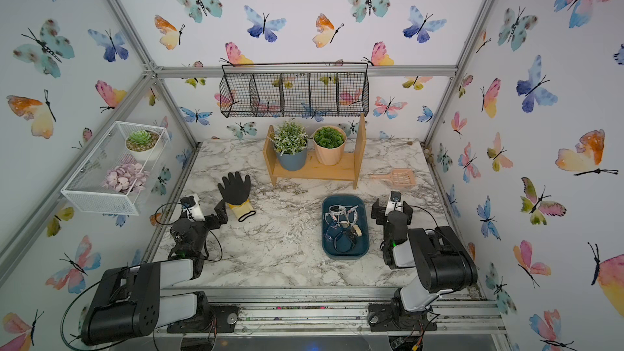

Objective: Put the watch into the storage box
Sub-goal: Reset both arms

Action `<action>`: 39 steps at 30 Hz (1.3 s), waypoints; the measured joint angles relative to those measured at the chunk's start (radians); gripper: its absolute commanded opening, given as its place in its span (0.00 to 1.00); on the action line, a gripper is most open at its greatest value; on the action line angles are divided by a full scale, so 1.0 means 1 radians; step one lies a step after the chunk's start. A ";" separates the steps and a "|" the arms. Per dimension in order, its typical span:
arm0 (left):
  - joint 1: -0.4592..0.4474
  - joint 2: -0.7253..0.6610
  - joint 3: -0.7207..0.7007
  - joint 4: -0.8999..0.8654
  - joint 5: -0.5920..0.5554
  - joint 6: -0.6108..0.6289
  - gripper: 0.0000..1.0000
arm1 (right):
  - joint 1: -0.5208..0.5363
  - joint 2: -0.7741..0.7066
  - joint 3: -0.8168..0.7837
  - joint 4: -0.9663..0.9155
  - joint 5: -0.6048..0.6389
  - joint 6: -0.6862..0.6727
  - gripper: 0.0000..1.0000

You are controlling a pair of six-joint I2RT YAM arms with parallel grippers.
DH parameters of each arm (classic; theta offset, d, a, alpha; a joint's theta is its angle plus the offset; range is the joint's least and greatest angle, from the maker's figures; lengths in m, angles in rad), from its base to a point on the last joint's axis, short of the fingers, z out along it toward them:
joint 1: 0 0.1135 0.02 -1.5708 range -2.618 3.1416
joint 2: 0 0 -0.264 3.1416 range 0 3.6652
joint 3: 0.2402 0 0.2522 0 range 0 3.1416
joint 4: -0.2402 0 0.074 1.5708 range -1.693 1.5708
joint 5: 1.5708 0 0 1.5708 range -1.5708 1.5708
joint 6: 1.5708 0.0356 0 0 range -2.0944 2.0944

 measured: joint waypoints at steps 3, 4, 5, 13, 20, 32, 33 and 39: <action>-0.038 0.038 -0.007 0.036 0.000 0.032 0.99 | 0.000 -0.006 0.005 -0.006 -0.002 0.000 0.99; -0.055 0.055 -0.008 0.046 -0.001 0.045 0.99 | 0.000 -0.006 0.005 -0.002 -0.003 0.000 0.99; -0.066 0.069 -0.007 0.051 -0.001 0.055 0.99 | 0.000 -0.006 0.005 0.000 -0.003 0.000 0.99; -0.090 0.089 0.012 0.047 -0.011 0.088 0.99 | 0.000 -0.006 0.005 0.000 -0.003 0.000 0.99; -0.092 0.100 0.057 0.018 -0.027 0.088 0.99 | 0.000 -0.006 0.006 -0.003 -0.005 0.000 0.99; -0.092 0.101 0.057 0.010 -0.035 0.088 0.99 | 0.000 -0.006 0.010 -0.008 -0.006 0.000 0.99; -0.092 0.101 0.057 0.009 -0.035 0.088 0.99 | 0.000 -0.006 0.010 -0.008 -0.006 0.000 0.99; -0.092 0.101 0.057 0.006 -0.035 0.088 0.99 | 0.000 -0.006 0.010 -0.008 -0.006 0.000 0.99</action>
